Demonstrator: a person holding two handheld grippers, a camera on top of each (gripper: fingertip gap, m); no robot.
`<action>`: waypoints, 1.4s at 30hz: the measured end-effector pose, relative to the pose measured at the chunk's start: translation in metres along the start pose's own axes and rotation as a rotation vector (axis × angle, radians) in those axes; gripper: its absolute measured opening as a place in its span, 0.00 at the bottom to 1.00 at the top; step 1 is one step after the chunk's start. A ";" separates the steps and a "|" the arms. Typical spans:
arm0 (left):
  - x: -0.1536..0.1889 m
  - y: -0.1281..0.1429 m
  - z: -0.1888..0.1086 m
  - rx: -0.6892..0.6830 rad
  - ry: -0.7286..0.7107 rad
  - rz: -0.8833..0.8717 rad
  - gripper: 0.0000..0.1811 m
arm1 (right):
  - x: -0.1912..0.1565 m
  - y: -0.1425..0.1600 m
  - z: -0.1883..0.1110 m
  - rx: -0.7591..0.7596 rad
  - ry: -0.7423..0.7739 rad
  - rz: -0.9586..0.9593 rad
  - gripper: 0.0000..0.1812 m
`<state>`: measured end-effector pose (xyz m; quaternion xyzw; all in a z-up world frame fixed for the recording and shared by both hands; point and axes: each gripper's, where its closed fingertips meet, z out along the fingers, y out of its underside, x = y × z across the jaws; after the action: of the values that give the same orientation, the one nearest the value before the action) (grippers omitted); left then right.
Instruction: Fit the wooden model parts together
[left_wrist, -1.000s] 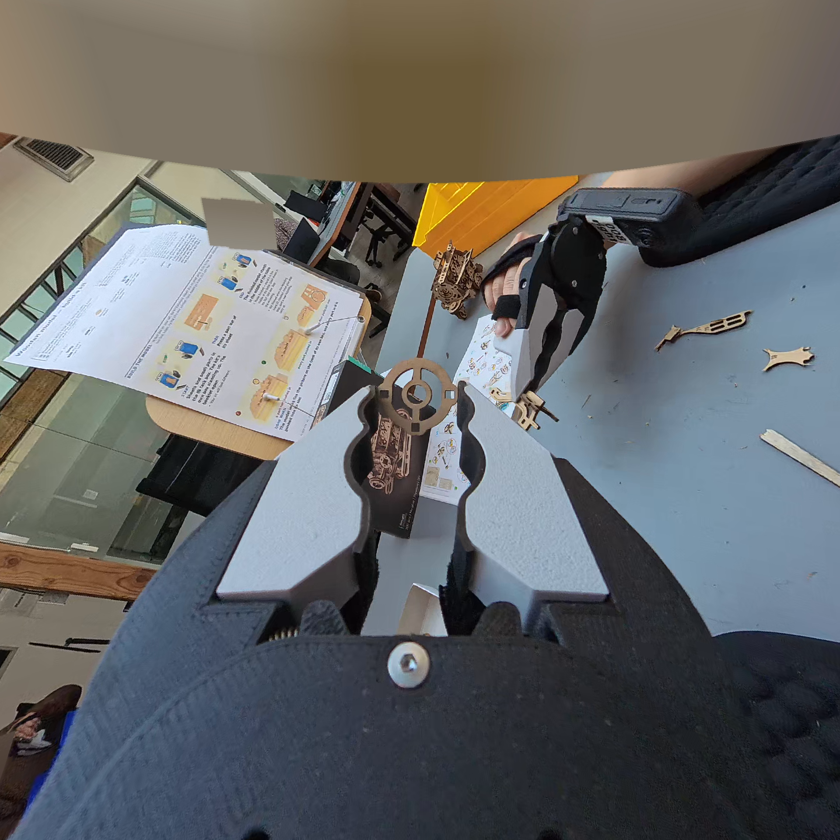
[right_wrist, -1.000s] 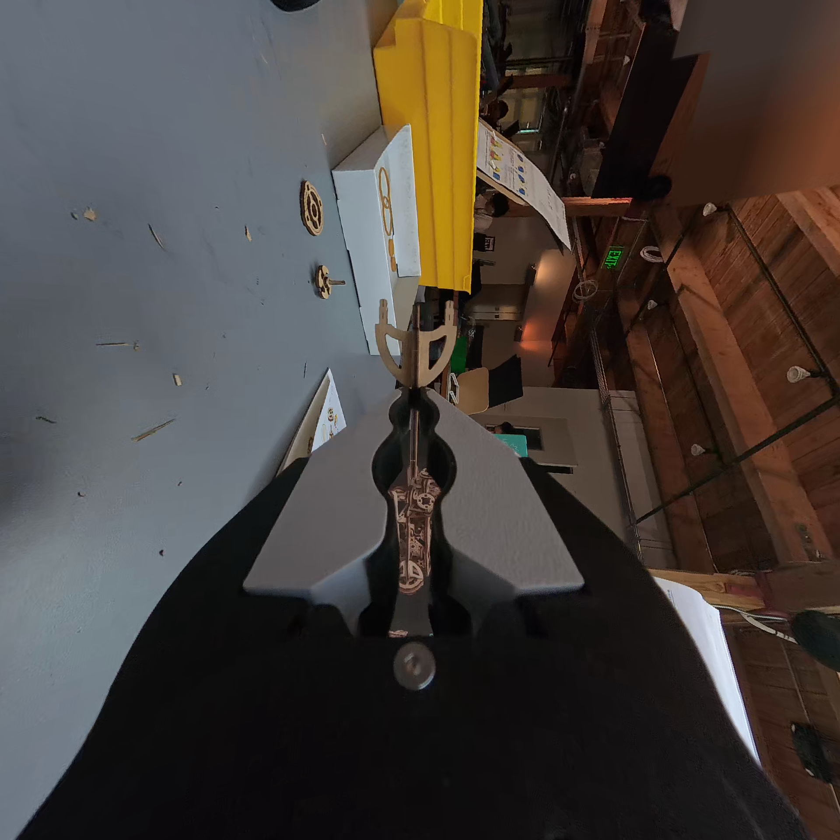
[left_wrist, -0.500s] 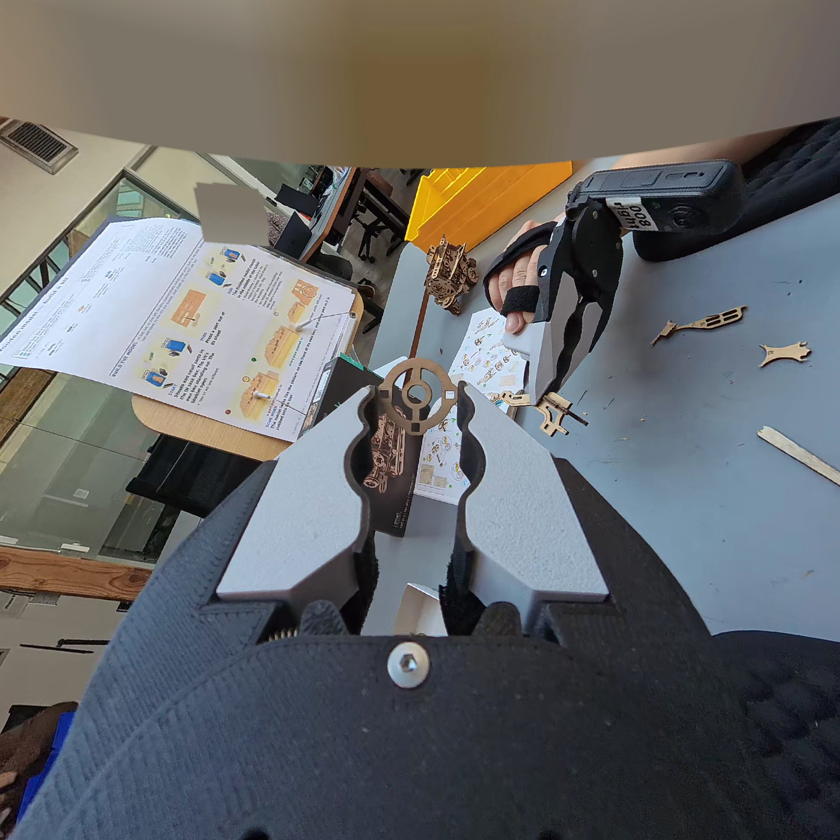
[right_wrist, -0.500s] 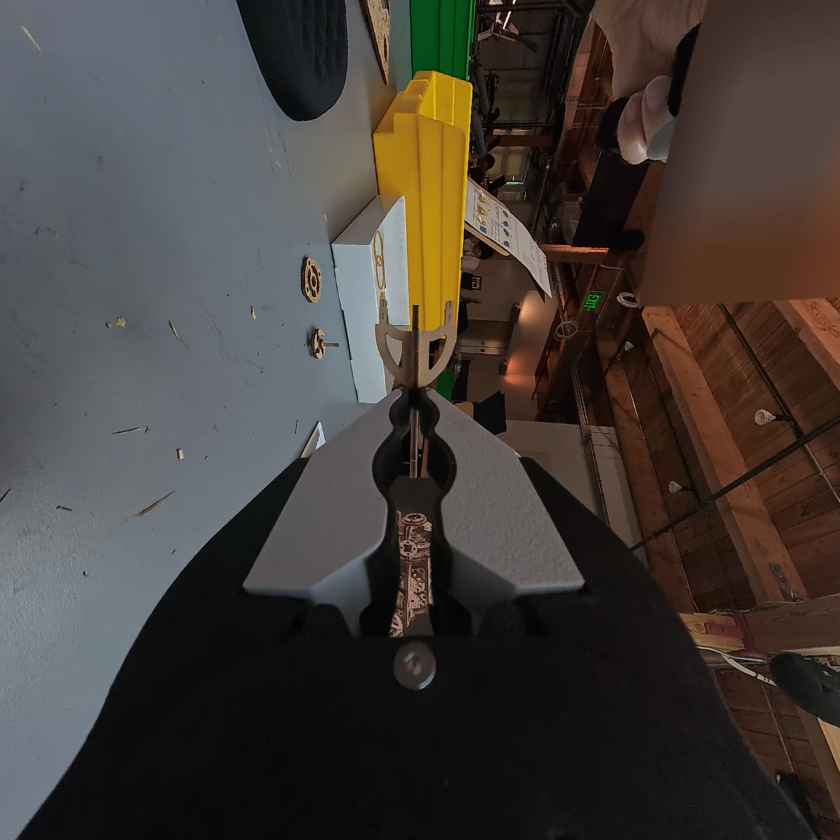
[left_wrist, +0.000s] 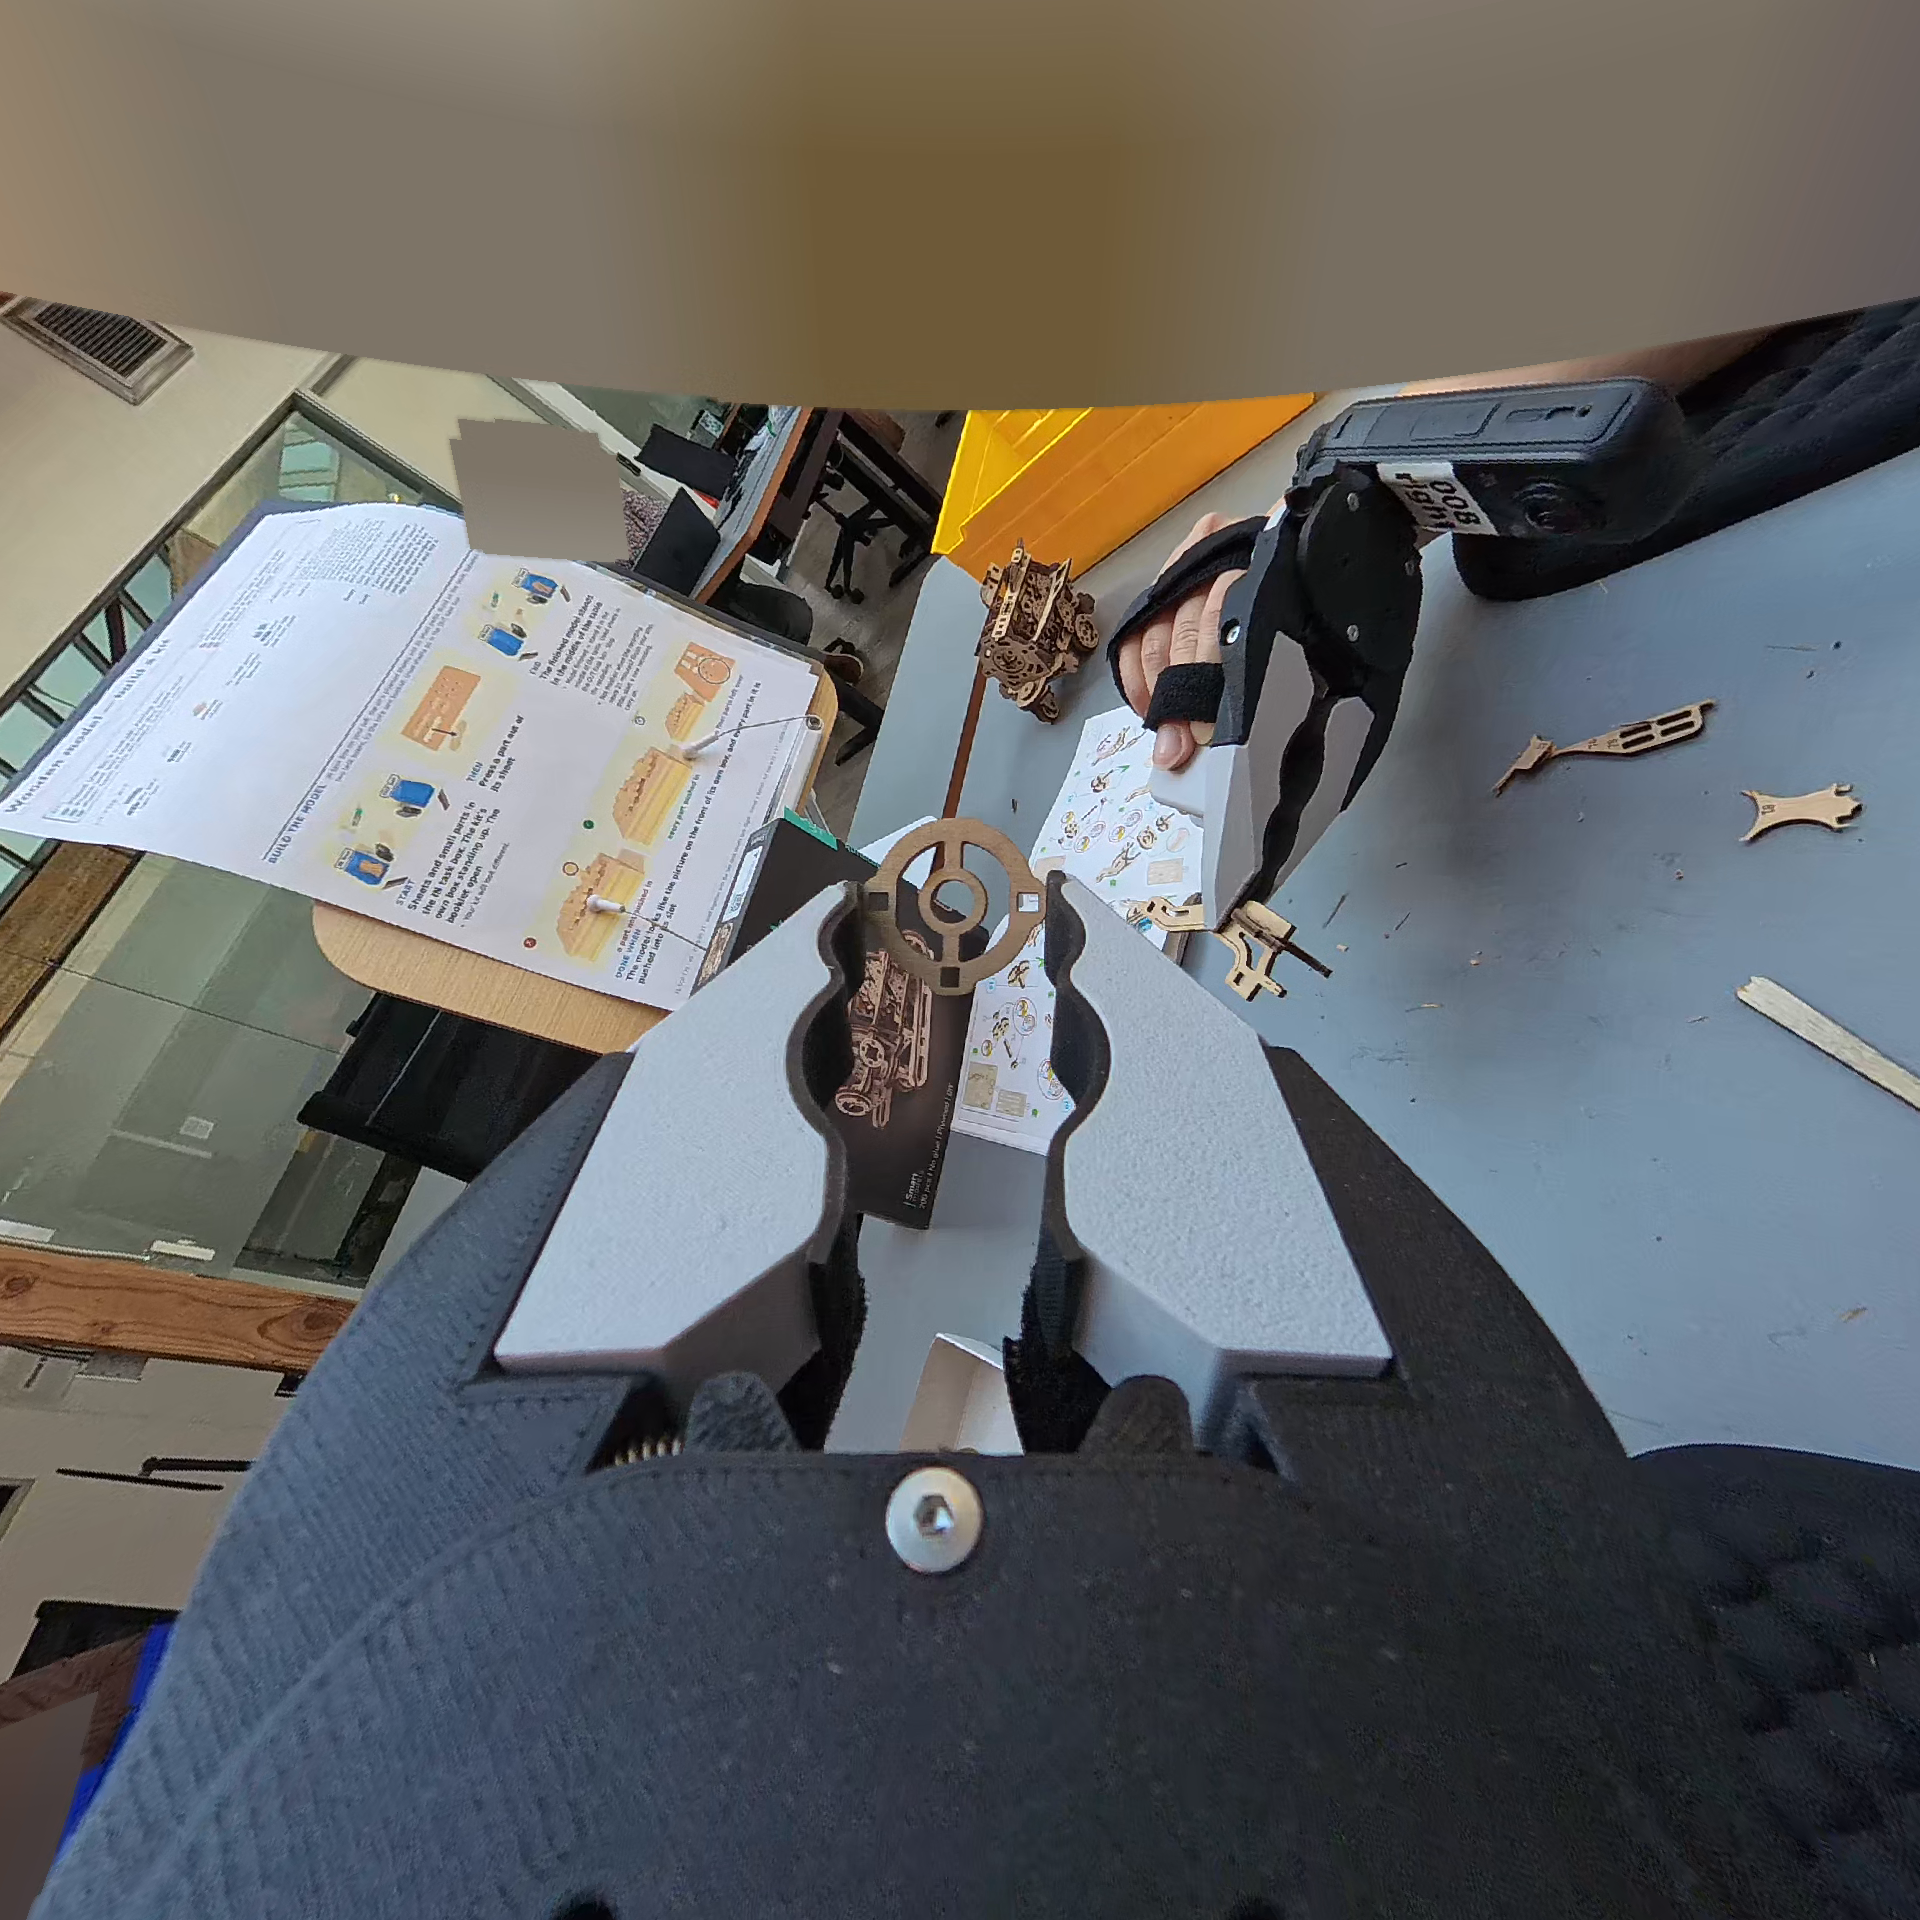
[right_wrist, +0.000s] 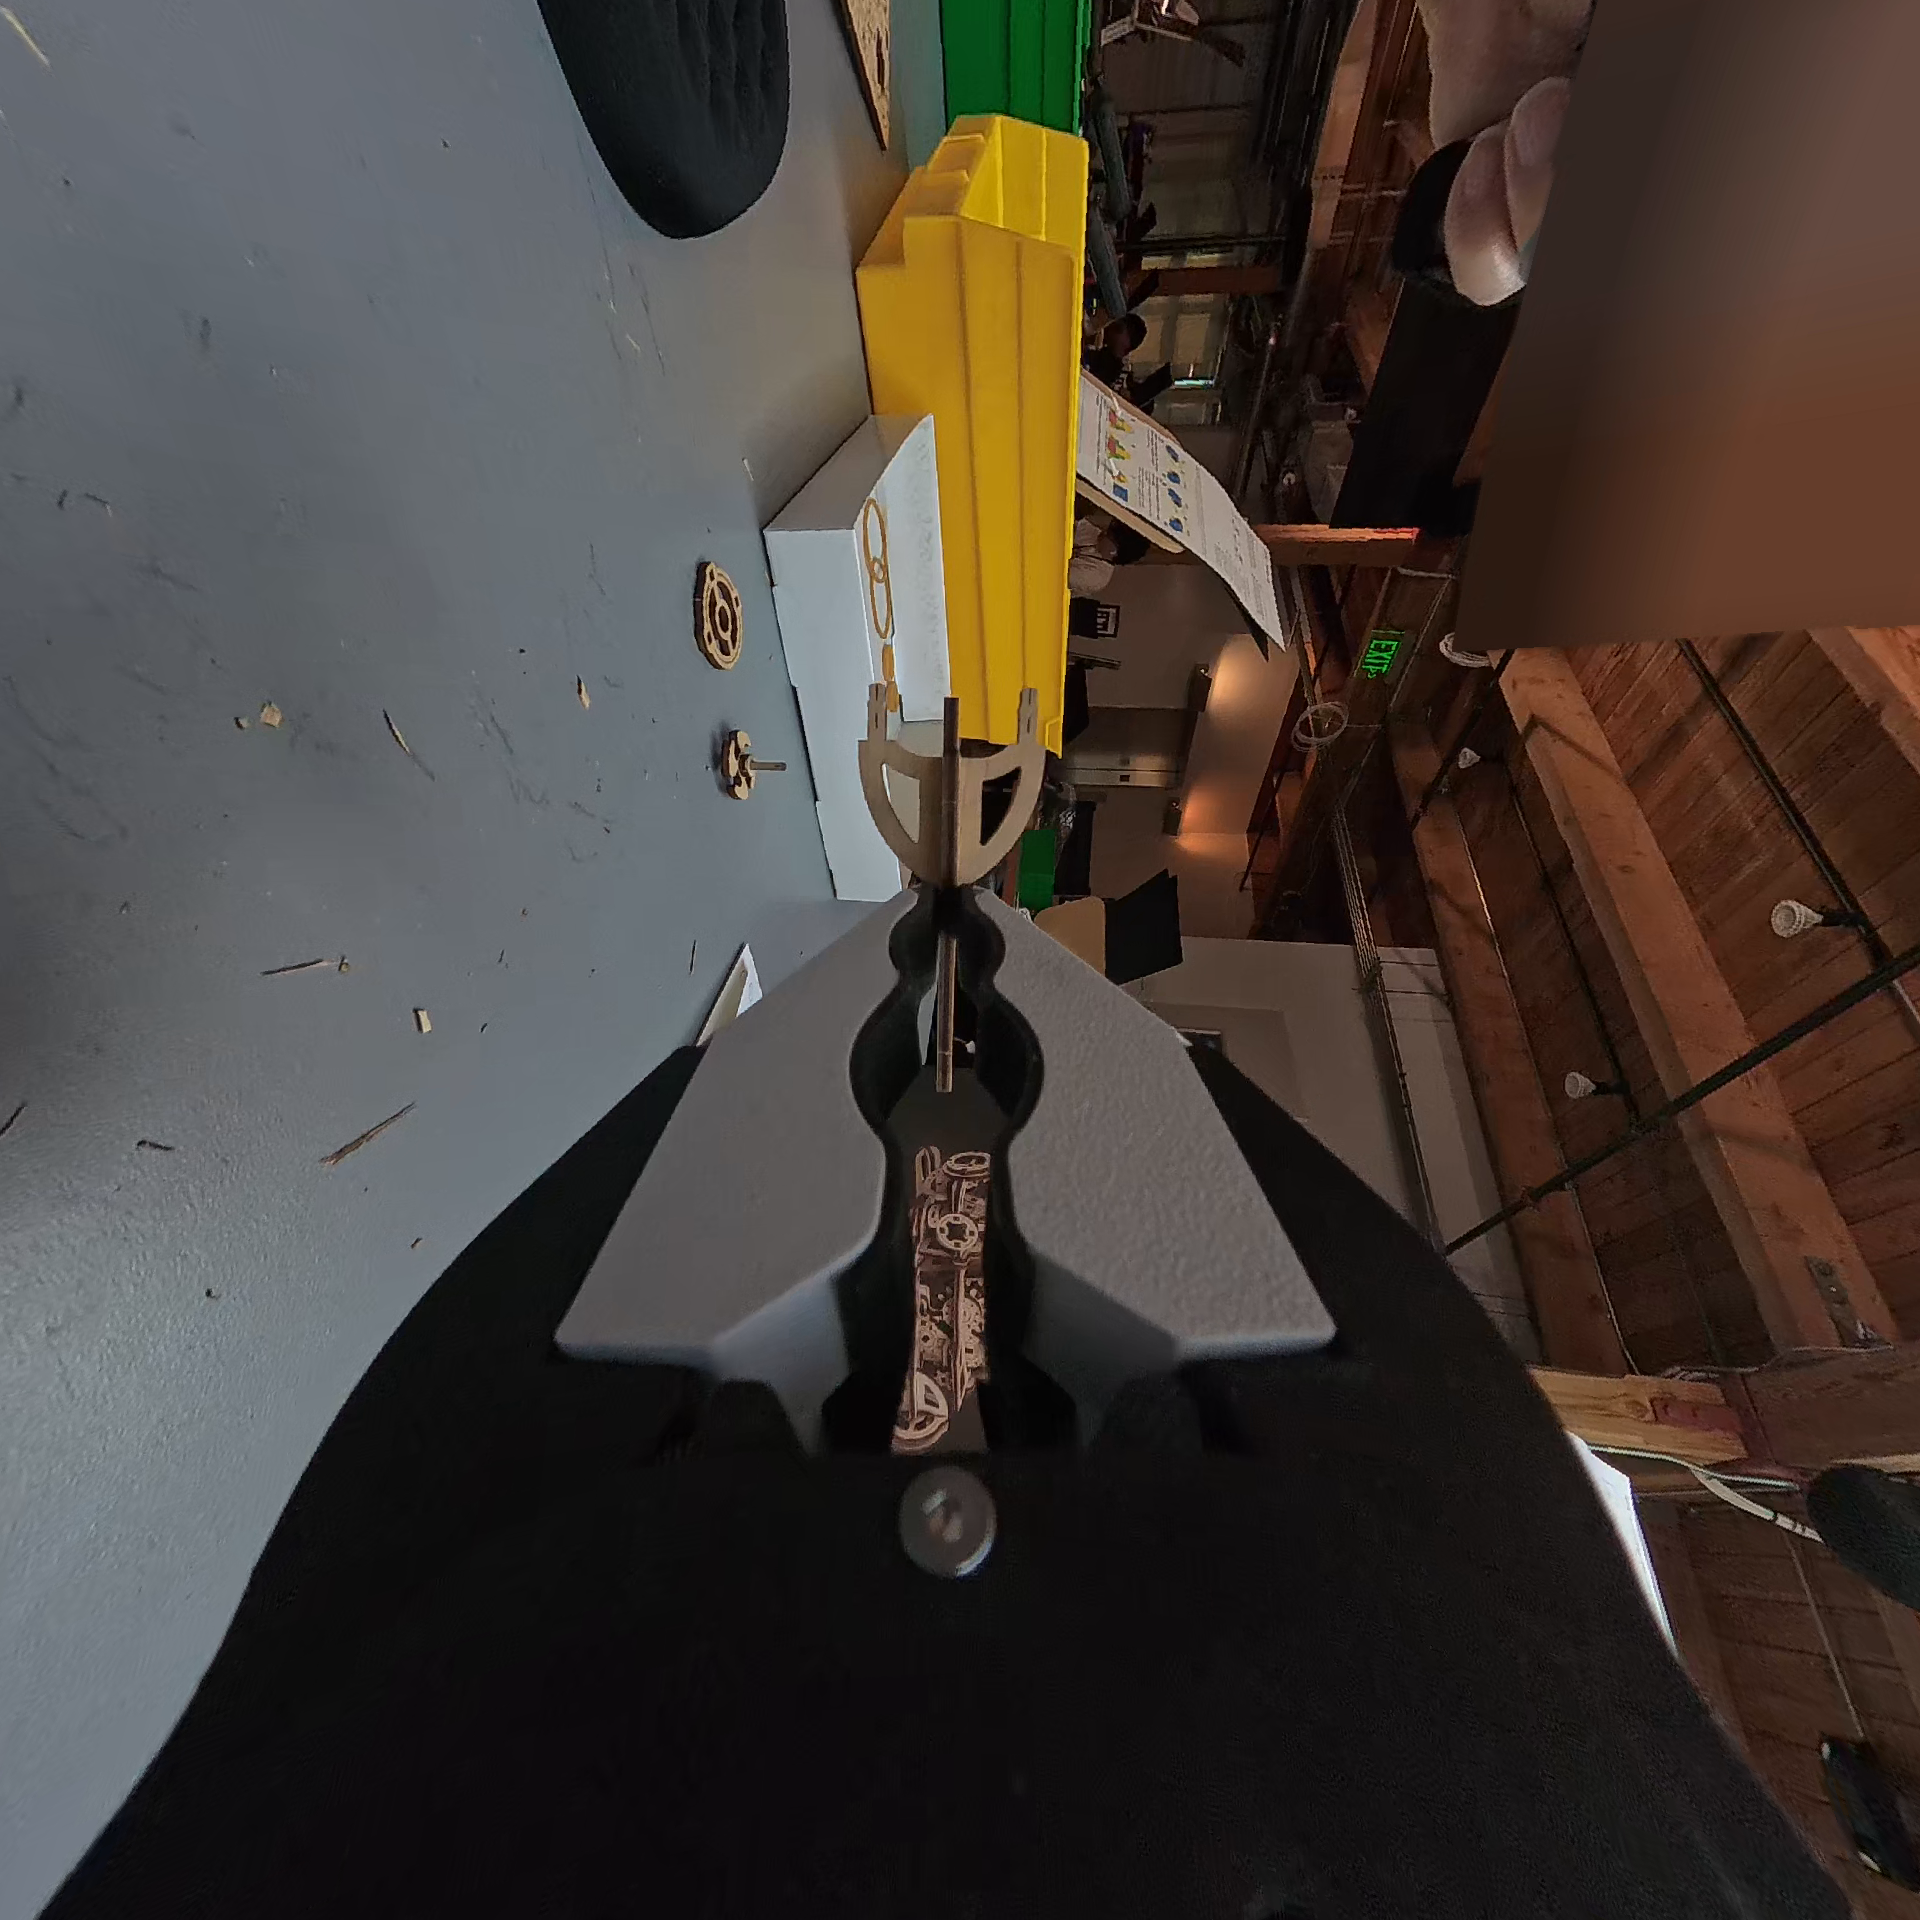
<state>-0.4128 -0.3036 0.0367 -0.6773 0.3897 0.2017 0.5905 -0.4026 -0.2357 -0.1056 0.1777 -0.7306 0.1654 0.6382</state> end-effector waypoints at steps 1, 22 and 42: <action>0.000 0.001 0.000 -0.003 -0.001 0.000 0.18 | 0.000 0.001 0.000 -0.002 0.001 0.001 0.01; 0.005 0.000 0.003 -0.005 0.014 0.018 0.18 | 0.009 -0.003 -0.003 0.006 0.034 0.002 0.00; 0.006 -0.002 0.003 -0.004 0.019 0.025 0.18 | 0.010 -0.002 -0.004 0.004 0.039 0.004 0.00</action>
<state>-0.4069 -0.3022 0.0327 -0.6754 0.4034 0.2036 0.5828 -0.3997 -0.2360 -0.0954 0.1744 -0.7178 0.1716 0.6518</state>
